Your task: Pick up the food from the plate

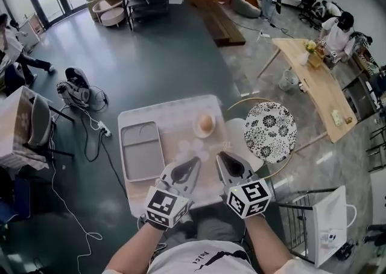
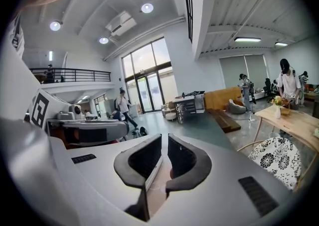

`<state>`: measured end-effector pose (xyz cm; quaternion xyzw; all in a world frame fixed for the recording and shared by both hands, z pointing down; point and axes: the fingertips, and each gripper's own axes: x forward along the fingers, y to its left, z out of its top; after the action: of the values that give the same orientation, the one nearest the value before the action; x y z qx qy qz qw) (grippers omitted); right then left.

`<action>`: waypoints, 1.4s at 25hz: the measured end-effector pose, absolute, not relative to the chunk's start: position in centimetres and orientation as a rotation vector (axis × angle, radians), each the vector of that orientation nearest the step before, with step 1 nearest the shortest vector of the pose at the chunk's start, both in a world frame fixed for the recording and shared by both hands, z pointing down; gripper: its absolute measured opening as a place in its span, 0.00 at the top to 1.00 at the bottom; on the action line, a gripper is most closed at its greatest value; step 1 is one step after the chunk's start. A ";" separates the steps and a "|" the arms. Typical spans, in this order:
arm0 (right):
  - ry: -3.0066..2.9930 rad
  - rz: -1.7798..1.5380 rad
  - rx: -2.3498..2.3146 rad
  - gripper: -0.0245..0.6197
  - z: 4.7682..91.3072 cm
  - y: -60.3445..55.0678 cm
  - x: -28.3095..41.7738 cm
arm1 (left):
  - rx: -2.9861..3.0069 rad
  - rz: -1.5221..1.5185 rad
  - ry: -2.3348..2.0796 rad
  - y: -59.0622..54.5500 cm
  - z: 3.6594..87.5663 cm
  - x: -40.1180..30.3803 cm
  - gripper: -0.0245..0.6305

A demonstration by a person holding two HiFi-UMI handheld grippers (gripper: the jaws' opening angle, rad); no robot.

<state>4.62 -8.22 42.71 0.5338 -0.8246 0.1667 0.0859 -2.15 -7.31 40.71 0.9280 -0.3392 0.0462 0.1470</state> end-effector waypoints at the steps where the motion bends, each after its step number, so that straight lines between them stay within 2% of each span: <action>1: -2.452 0.507 1.585 0.93 43.5 -9.0 4.7 | 2.673 0.146 -0.987 -8.0 41.1 -2.0 0.95; 4: -2.441 0.548 1.564 0.92 45.8 -11.7 5.3 | 2.668 0.164 -1.013 -10.3 42.4 -1.6 0.95; 6: -2.439 0.576 1.535 0.86 47.3 -13.6 5.6 | 2.651 0.166 -1.035 -12.0 43.3 -1.2 0.95; 12: -2.416 0.649 1.473 0.81 52.3 -18.7 6.8 | 2.607 0.205 -1.061 -17.0 47.3 0.8 0.95; 19: -2.326 0.755 1.463 0.68 59.1 -23.4 8.6 | 2.532 0.252 -1.059 -21.1 52.2 2.1 0.95; 28: -2.214 0.835 1.431 0.57 67.6 -27.3 9.7 | 2.476 0.282 -1.080 -24.6 57.0 2.7 0.95; 35: -2.129 0.864 1.423 0.52 73.3 -29.1 9.7 | 2.429 0.284 -1.108 -25.3 59.7 2.6 0.95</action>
<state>9.74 -29.12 73.35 0.5140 -0.7688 0.3120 0.2178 2.59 -25.30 59.73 0.8812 -0.4019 0.1032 0.2267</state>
